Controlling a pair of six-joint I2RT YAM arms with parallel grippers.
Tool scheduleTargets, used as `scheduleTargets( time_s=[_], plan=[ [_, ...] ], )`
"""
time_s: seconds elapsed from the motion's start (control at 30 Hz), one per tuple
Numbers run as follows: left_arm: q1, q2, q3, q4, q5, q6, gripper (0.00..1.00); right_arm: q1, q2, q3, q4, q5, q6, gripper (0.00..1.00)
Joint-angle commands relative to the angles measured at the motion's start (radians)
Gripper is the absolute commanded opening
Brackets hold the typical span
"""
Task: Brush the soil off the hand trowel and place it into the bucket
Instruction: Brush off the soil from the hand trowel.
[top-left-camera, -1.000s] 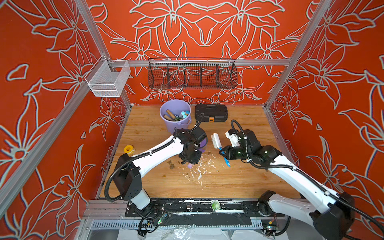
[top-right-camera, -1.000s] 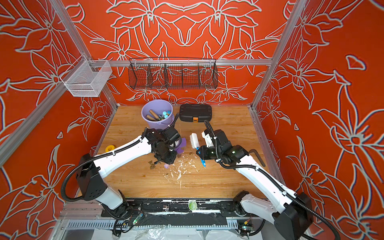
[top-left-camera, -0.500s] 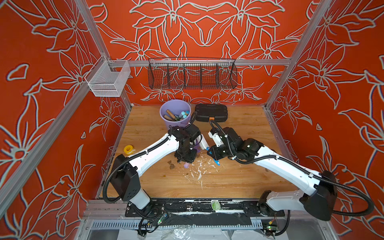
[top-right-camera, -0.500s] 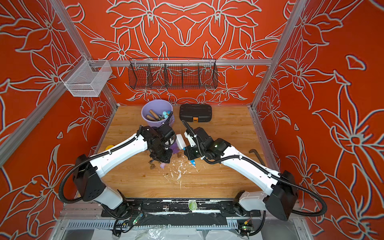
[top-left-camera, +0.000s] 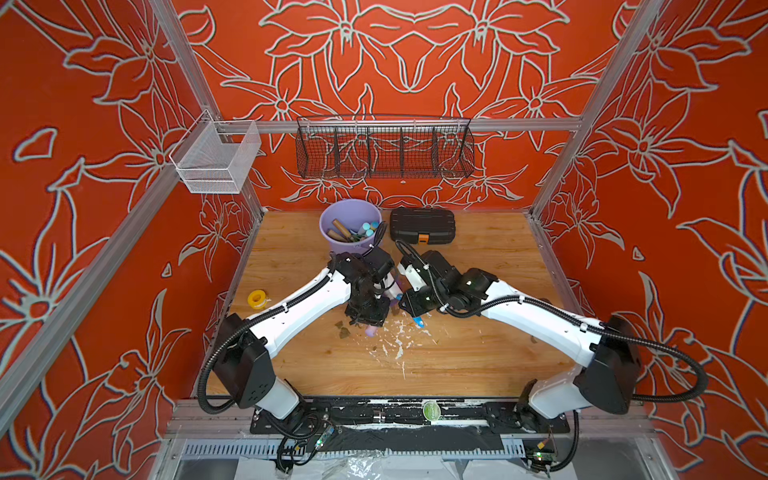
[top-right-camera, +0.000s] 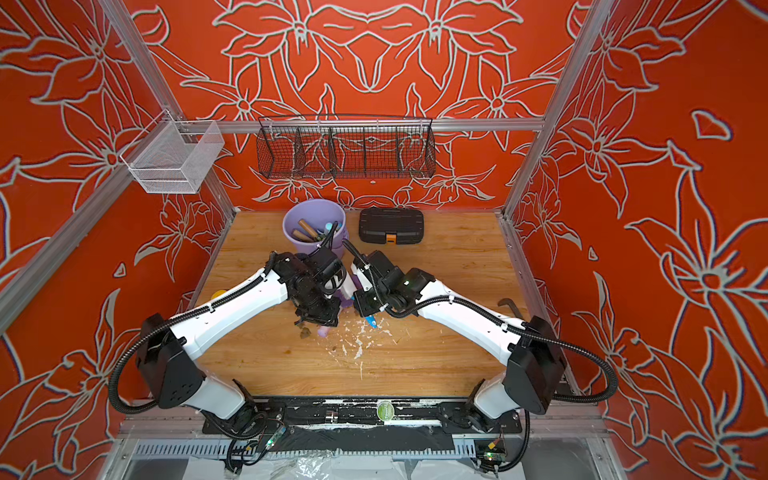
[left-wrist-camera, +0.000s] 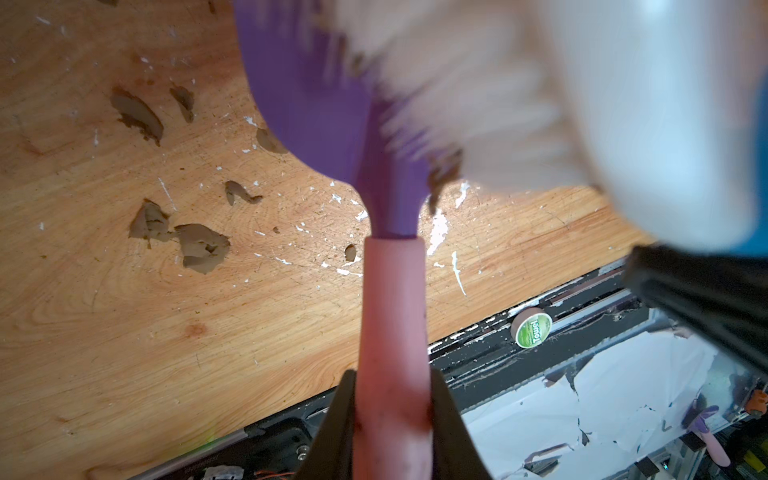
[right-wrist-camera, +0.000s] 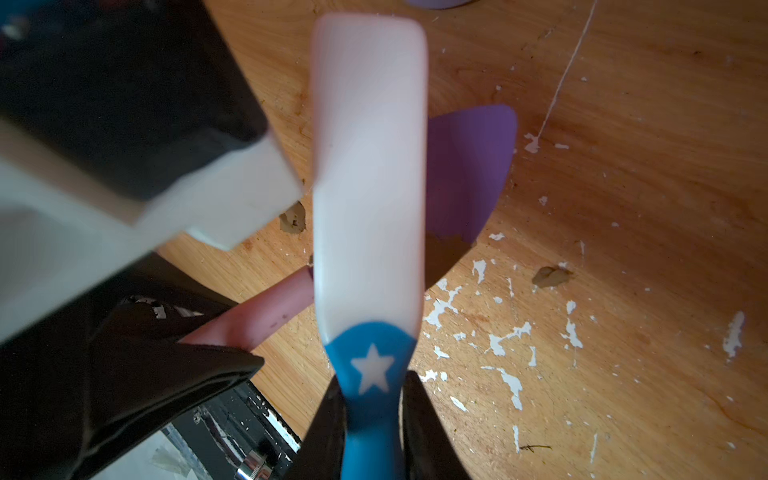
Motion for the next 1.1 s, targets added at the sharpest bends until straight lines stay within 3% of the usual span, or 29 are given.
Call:
scheduleTargets(
  time_s=[0.0,0.2,0.57,0.8,1.07],
  plan=[
    [0.009,-0.021,-0.006,0.002,0.021,0.001,0.0,0.014,0.025,0.037,0.003,-0.02,-0.016,0.0],
    [0.019,-0.017,-0.008,0.004,0.024,0.004,0.0,0.02,0.068,0.053,-0.014,-0.023,-0.012,0.0],
    [0.035,-0.011,-0.024,0.009,0.024,0.009,0.0,0.016,0.131,0.123,-0.163,0.243,-0.042,0.0],
    [0.047,-0.021,-0.05,0.02,0.025,0.006,0.0,-0.005,0.141,0.177,-0.191,0.3,-0.06,0.0],
    [0.057,-0.026,-0.058,0.023,0.027,0.004,0.0,0.019,0.083,0.147,-0.099,0.051,-0.063,0.0]
  ],
)
